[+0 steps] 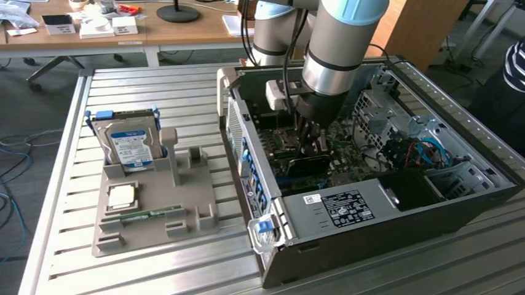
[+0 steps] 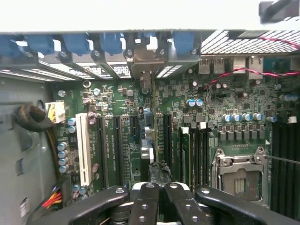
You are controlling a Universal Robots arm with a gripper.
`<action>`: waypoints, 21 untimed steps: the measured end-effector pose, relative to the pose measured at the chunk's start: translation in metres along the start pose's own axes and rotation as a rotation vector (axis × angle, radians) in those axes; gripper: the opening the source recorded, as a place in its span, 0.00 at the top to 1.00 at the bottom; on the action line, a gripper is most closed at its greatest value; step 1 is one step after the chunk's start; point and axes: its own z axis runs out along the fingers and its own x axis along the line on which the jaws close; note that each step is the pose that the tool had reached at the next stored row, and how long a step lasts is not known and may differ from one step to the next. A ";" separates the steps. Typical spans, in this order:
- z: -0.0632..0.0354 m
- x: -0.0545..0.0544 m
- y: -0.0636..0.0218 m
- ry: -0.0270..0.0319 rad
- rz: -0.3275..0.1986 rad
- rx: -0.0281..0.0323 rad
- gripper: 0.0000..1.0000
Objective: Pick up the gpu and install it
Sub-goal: 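Press down on the gpu until it lock into place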
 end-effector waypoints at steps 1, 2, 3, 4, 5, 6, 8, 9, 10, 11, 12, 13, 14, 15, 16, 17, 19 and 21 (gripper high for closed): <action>-0.0028 0.000 0.0000 0.0001 0.000 0.0000 0.89; -0.0056 0.000 -0.0001 0.0003 0.000 -0.0001 0.89; -0.0083 0.000 -0.0002 0.0004 0.000 -0.0001 0.89; -0.0113 -0.001 -0.0002 0.0006 0.000 -0.0002 0.89; -0.0145 -0.001 -0.0002 0.0004 0.000 -0.0001 0.89; -0.0175 -0.001 -0.0003 0.0005 0.000 -0.0002 0.89; -0.0234 -0.001 -0.0004 0.0004 0.000 -0.0002 0.89; -0.0265 -0.001 -0.0004 0.0004 0.000 -0.0002 0.89; -0.0295 -0.002 -0.0005 0.0005 0.000 -0.0002 0.89; -0.0327 -0.002 -0.0005 0.0005 0.000 -0.0002 0.89; -0.0360 -0.002 -0.0006 0.0004 0.000 -0.0002 0.89; -0.0392 -0.002 -0.0006 0.0004 0.000 -0.0002 0.89; -0.0422 -0.002 -0.0007 0.0005 0.000 -0.0002 0.89; -0.0449 -0.002 -0.0007 0.0005 0.000 -0.0002 0.89; -0.0477 -0.003 -0.0008 0.0005 0.000 -0.0002 0.89; -0.0503 -0.003 -0.0008 0.0006 0.000 -0.0002 0.89; -0.0555 -0.003 -0.0009 0.0006 0.000 -0.0002 0.89; -0.0599 -0.003 -0.0010 0.0010 0.000 -0.0002 0.89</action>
